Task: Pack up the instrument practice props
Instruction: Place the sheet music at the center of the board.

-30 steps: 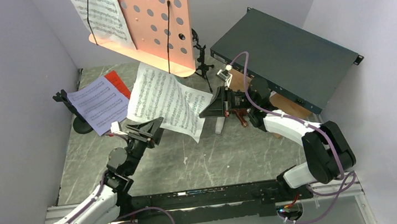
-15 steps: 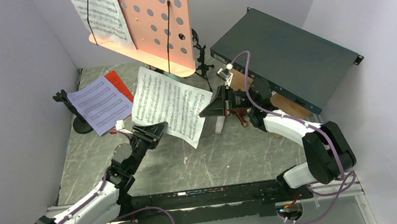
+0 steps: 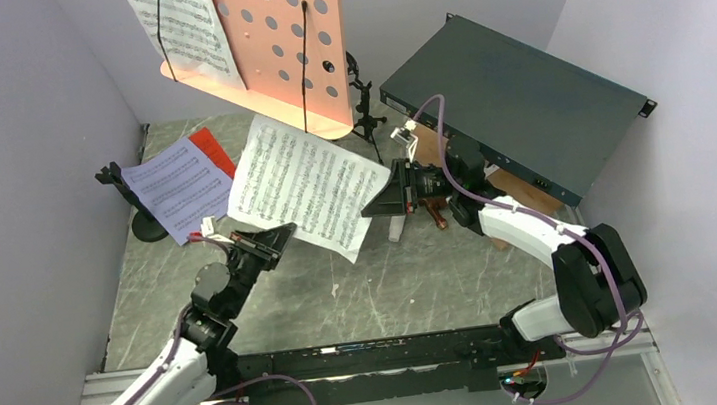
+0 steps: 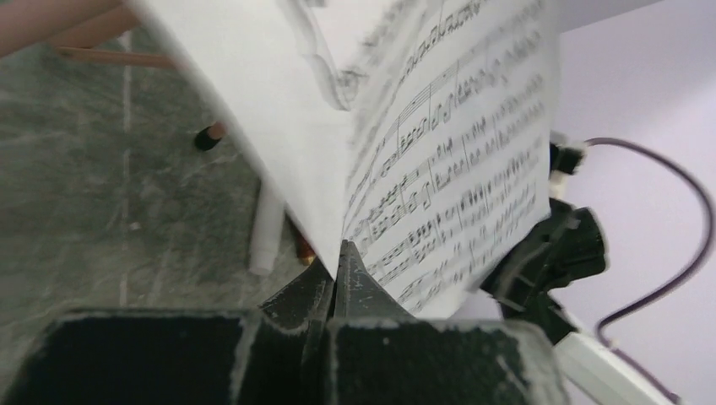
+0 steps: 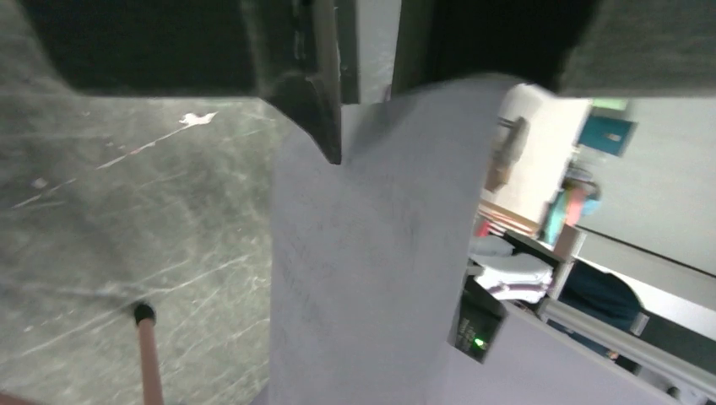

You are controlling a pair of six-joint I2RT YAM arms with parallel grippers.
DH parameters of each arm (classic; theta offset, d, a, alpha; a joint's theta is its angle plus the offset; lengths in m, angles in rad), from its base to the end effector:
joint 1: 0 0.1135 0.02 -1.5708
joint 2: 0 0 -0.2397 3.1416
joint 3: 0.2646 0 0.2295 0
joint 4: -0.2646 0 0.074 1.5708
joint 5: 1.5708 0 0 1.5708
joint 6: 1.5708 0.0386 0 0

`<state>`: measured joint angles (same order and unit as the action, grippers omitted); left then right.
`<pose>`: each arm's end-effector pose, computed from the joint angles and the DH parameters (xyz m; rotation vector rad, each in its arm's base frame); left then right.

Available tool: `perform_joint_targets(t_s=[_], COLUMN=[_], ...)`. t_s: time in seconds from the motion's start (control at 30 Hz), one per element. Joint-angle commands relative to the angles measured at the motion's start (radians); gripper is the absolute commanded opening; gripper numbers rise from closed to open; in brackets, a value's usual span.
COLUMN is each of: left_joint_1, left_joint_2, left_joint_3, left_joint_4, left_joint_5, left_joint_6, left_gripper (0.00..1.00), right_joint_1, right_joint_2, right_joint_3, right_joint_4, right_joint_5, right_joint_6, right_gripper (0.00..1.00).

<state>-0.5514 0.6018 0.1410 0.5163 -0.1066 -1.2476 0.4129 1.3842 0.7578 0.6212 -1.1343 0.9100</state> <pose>0.1382 -0.0802 0.2107 -0.6599 1.5417 -1.3303 0.2429 0.1446 0.2673 -0.6039 1.8457 1.8269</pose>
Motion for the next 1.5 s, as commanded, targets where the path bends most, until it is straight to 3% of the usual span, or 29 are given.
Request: perform_joint_targets(t_s=[0.0,0.13,0.23,0.33,0.57,0.73,0.97,1.17,1.47], left_joint_1=[-0.002,0.002,0.004,0.007,0.064,0.202,0.492,0.703,0.884], left_joint_2=[-0.121,-0.186,-0.164,-0.083,0.151,0.225,0.286,0.378,0.478], left_joint_3=[0.146,0.318,0.437,0.549,0.768,0.854,0.855,0.861,0.916], left_joint_4=[-0.326,-0.708,-0.898,-1.009,-1.119,-1.170,-1.118,-1.038,-0.972], left_joint_5=[-0.020,-0.109,-0.174,-0.230,-0.278,-0.233,0.000,0.218,0.380], left_joint_6=[0.106,0.258,0.365,0.454,0.690,0.822,0.936,0.948,0.941], left_gripper=[0.00,0.00,0.00,0.00,0.00,0.00,0.00,0.00,0.00], right_joint_1=[-0.006,-0.027,-0.068,-0.118,-0.169,-0.172,-0.172,-0.173,-0.172], right_joint_2=[-0.052,-0.070,-0.079,-0.086,-0.100,-0.101,-0.099,-0.100,-0.093], right_joint_3=[0.102,0.183,0.185,0.177,0.183,0.203,0.212,0.210,0.216], right_joint_4=[-0.247,-0.621,-0.703,-0.712,-0.810,-0.878,-0.903,-0.900,-0.909], right_joint_5=[-0.044,-0.016,-0.055,-0.092,-0.092,-0.043,-0.017,-0.015,-0.015], right_joint_6=[-0.342,-0.724,-0.865,-0.901,-1.051,-1.134,-1.160,-1.157,-1.163], right_gripper=[0.43,0.70,0.84,0.92,0.96,0.97,0.97,0.97,0.97])
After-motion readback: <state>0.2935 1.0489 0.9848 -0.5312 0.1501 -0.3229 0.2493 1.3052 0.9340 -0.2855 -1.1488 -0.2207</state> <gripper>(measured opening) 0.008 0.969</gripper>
